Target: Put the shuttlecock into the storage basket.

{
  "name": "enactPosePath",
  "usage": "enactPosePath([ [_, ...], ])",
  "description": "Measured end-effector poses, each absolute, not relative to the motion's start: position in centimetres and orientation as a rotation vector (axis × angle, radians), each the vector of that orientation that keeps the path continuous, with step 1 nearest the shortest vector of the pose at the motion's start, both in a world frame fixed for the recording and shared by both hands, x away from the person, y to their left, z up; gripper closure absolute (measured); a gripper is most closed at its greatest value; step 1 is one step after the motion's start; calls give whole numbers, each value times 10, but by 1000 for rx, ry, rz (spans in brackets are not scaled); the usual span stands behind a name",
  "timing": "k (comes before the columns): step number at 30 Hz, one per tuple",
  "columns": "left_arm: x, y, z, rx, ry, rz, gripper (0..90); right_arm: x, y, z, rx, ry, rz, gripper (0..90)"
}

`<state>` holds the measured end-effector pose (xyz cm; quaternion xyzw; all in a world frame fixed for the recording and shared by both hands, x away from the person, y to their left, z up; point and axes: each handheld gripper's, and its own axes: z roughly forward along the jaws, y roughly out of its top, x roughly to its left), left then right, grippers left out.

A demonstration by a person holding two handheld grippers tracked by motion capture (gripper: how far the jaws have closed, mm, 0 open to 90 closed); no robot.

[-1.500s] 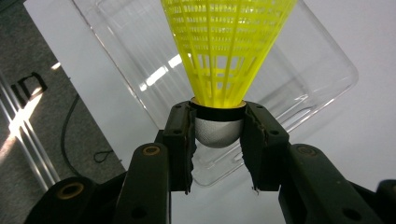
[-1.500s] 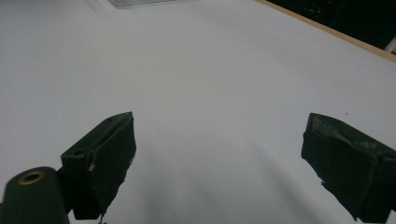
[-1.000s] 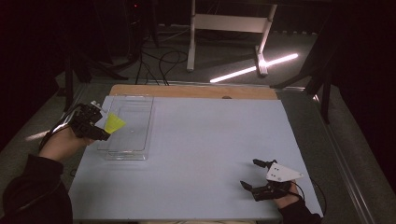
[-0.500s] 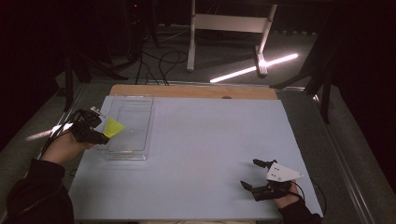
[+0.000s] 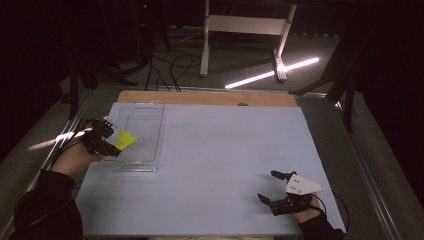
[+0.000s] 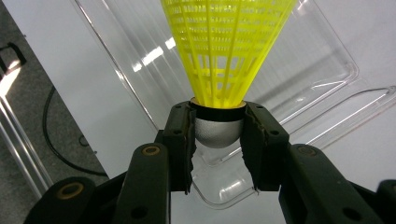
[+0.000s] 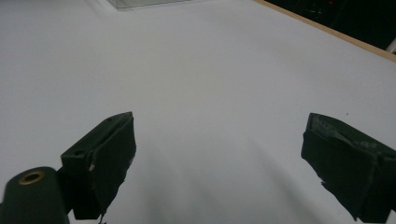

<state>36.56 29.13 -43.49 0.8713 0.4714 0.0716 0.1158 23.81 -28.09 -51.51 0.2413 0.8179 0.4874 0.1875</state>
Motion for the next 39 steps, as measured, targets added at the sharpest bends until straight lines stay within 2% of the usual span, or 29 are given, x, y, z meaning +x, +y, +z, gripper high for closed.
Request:
enactPosePath([
  [20,368,285,-437,2628,1381,156,637,238,-281,-515,682,2302,1369,99],
  [26,370,282,-425,2594,1386,190,422,238,-281,-515,679,2302,1370,100],
  [27,370,282,-423,2590,1379,185,418,238,-281,-515,681,2300,1371,100],
  [30,369,280,-419,2583,1367,197,323,238,-281,-515,683,2301,1371,100],
  [33,369,279,-417,2577,1368,202,256,238,-281,-515,680,2302,1370,100],
  [39,368,276,-415,2560,1359,199,182,238,-281,-515,682,2301,1370,99],
])
